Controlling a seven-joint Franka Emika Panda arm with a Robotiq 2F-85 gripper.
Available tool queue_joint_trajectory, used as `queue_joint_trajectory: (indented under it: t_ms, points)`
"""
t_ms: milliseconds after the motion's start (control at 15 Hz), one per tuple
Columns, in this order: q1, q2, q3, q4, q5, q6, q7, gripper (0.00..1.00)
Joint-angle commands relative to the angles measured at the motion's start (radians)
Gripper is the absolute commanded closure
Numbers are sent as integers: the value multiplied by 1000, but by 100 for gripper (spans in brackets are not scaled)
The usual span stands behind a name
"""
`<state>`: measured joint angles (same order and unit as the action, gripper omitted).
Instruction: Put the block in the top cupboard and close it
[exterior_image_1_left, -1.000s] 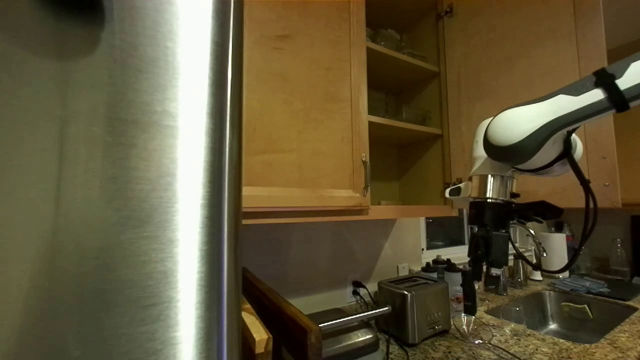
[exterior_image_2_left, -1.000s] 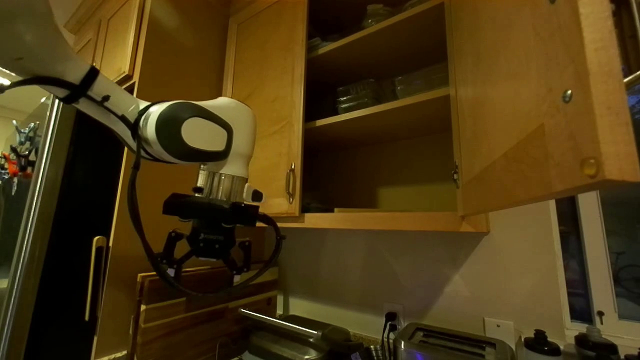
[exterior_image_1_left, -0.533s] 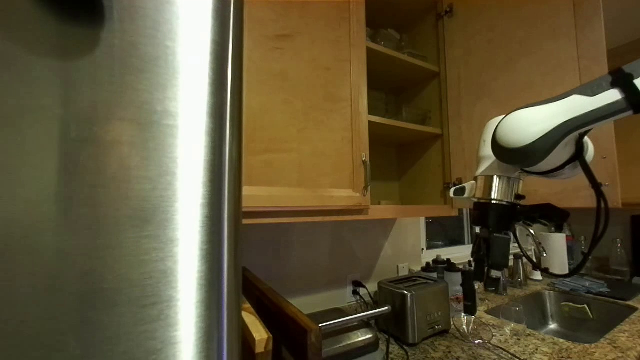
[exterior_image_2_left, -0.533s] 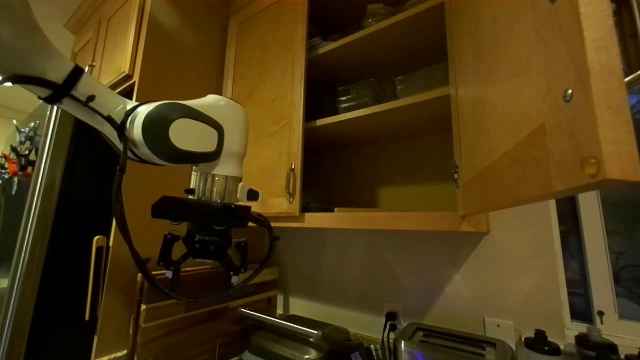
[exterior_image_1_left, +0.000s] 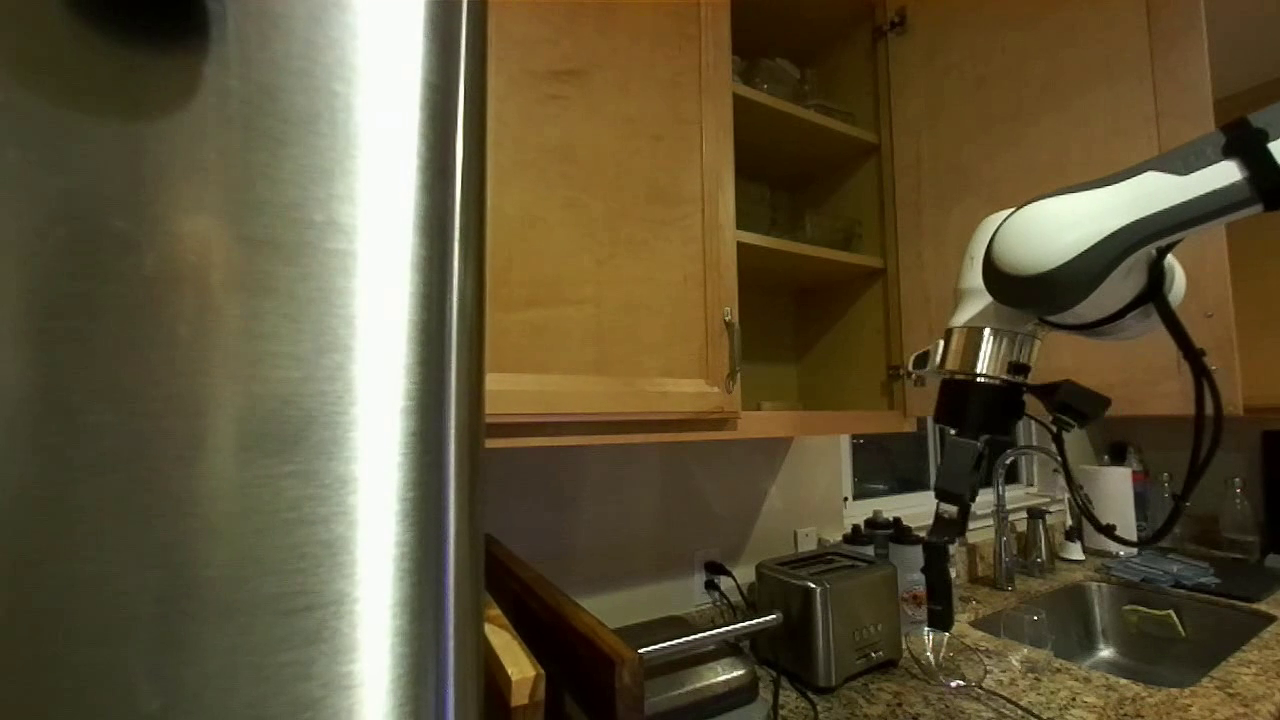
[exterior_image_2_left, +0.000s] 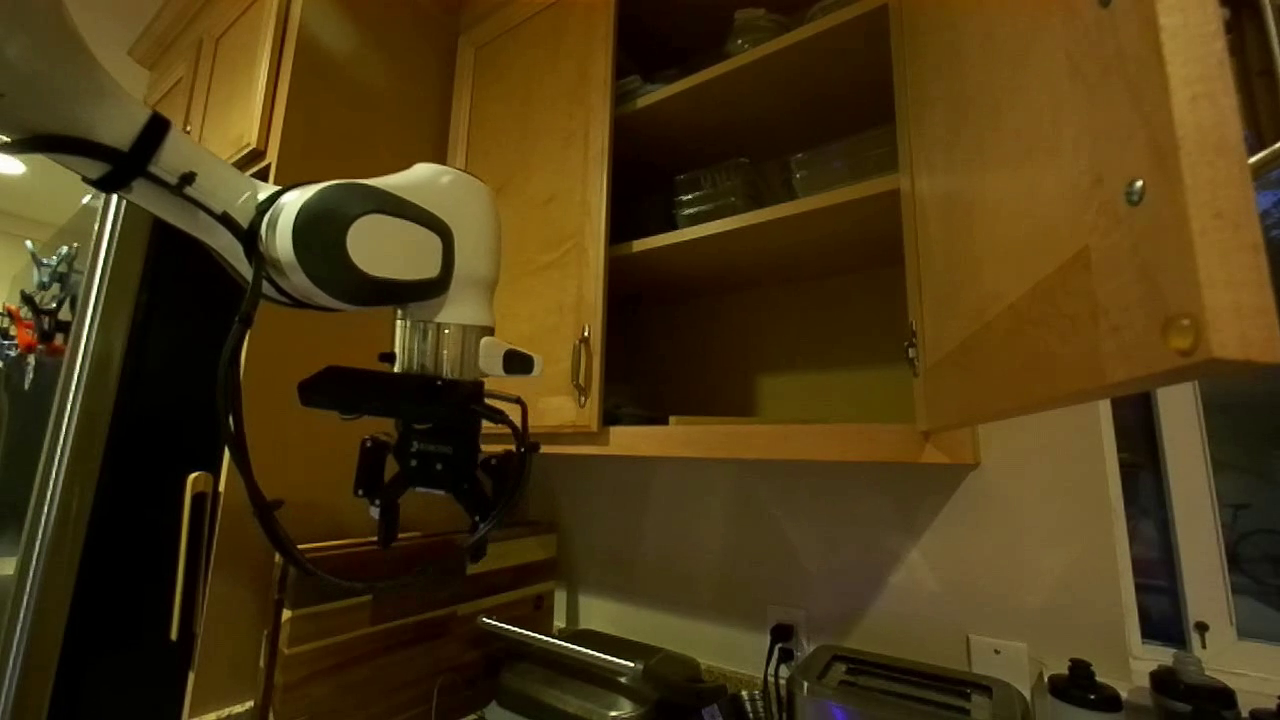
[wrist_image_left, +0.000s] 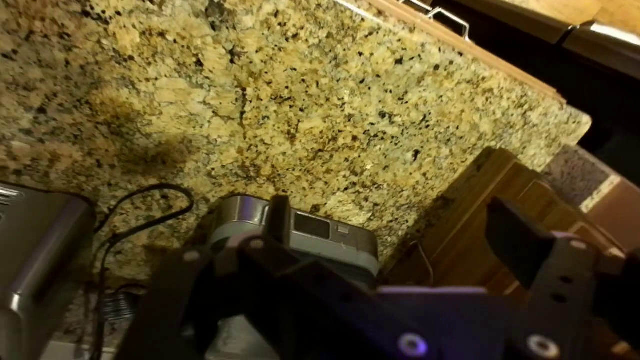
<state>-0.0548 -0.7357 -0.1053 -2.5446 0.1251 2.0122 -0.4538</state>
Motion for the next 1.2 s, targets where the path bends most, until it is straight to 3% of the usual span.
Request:
queue_joint_trajectory:
  t_ms: [0,267,733,800,867,1133]
  points:
    - [-42,-71,-5,6,-59,-6,166,0]
    - [-134,-107,-27,5,-185,16,268,0]
    - [-278,-85,-153,17,-372,80,282,0]
    - [-287,-83,-169,19,-378,86,280,0]
    - [-254,-80,-161,27,-356,53,260,0]
    - [-270,-80,-180,27,-362,62,259,0]
